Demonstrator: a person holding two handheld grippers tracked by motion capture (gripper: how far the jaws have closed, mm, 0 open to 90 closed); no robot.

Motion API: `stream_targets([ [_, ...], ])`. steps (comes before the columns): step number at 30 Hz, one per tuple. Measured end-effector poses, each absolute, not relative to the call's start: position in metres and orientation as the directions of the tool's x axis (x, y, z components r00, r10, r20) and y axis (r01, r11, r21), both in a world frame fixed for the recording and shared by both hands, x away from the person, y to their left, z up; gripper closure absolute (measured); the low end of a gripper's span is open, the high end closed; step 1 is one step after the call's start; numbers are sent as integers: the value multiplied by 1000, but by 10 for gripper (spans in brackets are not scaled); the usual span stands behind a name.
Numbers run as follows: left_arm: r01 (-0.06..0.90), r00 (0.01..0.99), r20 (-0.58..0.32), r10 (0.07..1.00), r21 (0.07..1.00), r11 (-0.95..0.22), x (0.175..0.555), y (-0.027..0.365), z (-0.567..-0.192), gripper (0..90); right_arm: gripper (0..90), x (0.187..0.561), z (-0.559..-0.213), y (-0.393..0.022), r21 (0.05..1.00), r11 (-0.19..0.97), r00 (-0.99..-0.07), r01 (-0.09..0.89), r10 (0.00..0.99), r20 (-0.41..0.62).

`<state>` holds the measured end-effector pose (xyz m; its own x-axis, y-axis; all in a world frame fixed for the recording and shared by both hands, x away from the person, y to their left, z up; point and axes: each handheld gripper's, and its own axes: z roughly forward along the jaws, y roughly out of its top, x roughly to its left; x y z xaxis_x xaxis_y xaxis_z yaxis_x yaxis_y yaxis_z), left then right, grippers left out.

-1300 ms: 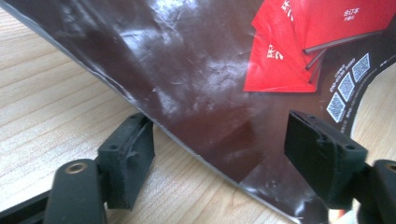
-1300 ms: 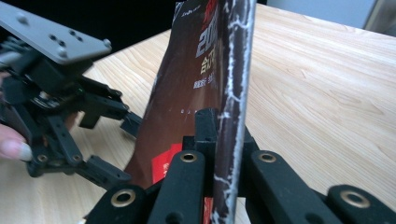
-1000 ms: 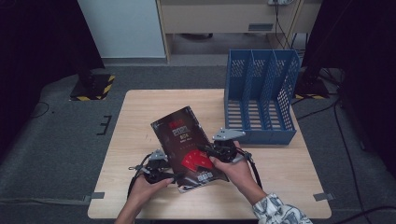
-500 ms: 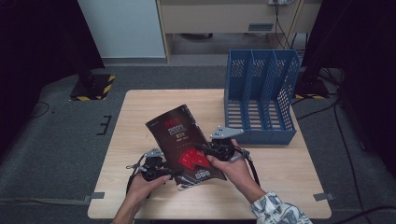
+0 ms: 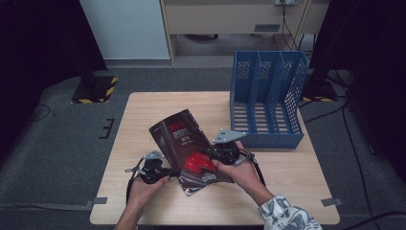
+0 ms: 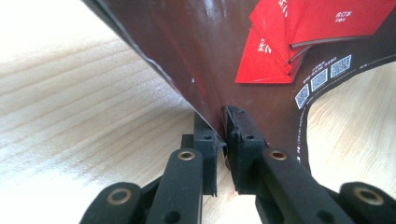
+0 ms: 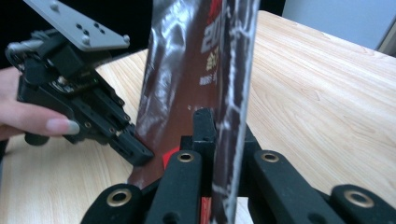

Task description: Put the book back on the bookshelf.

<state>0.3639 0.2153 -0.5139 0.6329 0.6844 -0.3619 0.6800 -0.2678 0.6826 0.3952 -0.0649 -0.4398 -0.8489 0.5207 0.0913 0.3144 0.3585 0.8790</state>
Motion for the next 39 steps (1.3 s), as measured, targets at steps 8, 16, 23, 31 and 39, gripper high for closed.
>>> stream_targets([
  [8, 657, 627, -323, 709, 708, -258, 363, 221, -507, 865, 828, 395, -435, -66, 862, 424, -862, 279, 507, 29],
  [16, 645, 635, -297, 713, 712, -278, 362, 219, -505, 864, 791, 397, -435, -68, 855, 437, -865, 279, 501, 26],
  [23, 621, 651, -270, 710, 726, -294, 360, 217, -501, 868, 745, 397, -427, -66, 861, 437, -873, 262, 487, 19],
  [31, 611, 657, -255, 709, 732, -303, 360, 215, -500, 868, 706, 399, -419, -63, 862, 444, -881, 245, 473, 6],
  [39, 595, 669, -249, 700, 744, -303, 359, 216, -498, 870, 583, 400, -412, -60, 860, 453, -889, 235, 458, 2],
])
